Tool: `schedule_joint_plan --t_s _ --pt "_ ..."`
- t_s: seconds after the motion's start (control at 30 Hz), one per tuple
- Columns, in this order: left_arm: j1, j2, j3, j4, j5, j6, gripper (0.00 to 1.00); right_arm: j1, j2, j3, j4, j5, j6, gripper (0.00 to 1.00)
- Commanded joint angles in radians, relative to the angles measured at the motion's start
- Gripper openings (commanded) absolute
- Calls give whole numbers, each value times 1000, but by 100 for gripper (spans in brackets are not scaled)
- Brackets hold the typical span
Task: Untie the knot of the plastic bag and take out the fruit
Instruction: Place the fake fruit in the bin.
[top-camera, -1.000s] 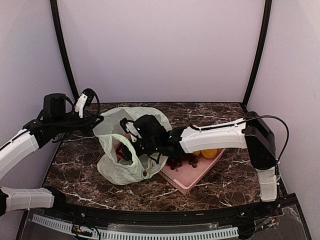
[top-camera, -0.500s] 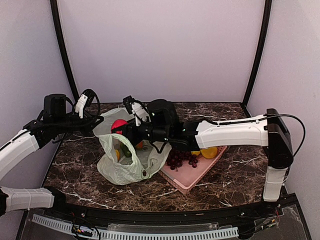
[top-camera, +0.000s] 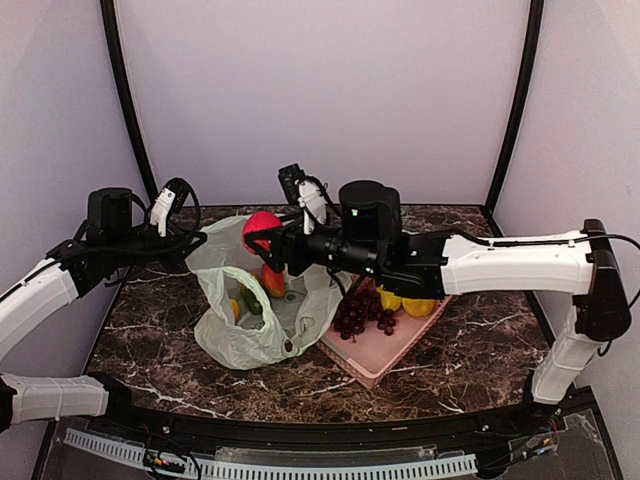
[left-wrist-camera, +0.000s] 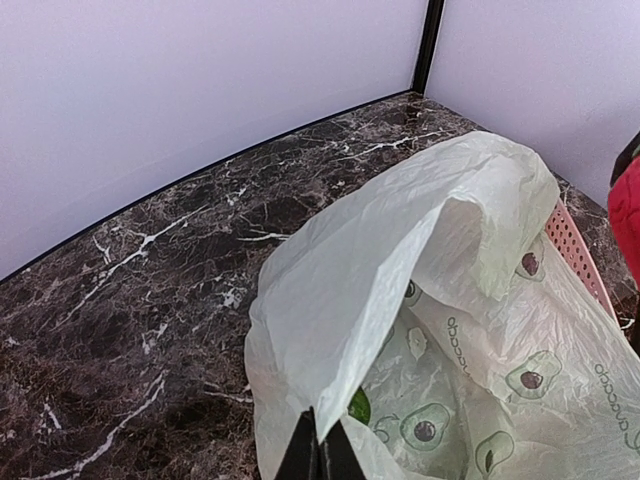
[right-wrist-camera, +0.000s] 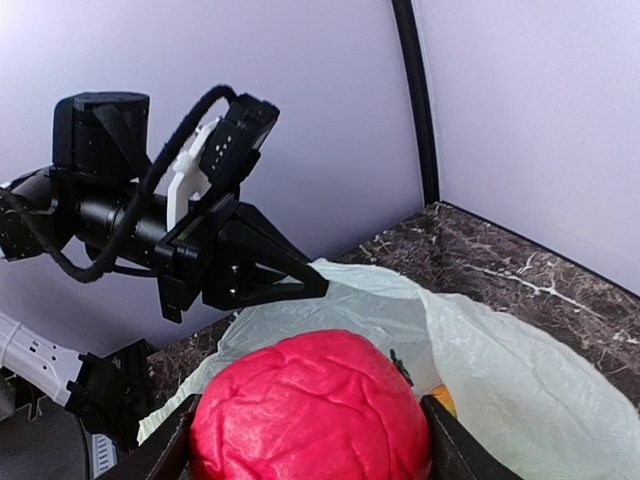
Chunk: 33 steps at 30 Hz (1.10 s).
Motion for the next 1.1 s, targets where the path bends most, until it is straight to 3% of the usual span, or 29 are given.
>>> schedule_joint_plan --t_s 0.0,0.3,0.53,0.8,1.07 --pt "-2 -5 -13 5 -14 12 1 16 -113 -84 26 128 -28 37" --pt "-3 5 -14 5 -32 12 1 1 -263 -193 -93 425 -28 37" --pt "-3 11 -16 1 -53 13 1 -106 -350 -282 -256 484 133 37" --pt "-3 20 -13 -4 -61 19 1 -279 -441 -458 -321 353 349 37" --pt "-3 15 -14 -4 -82 19 1 -316 -319 -434 -439 140 393 38"
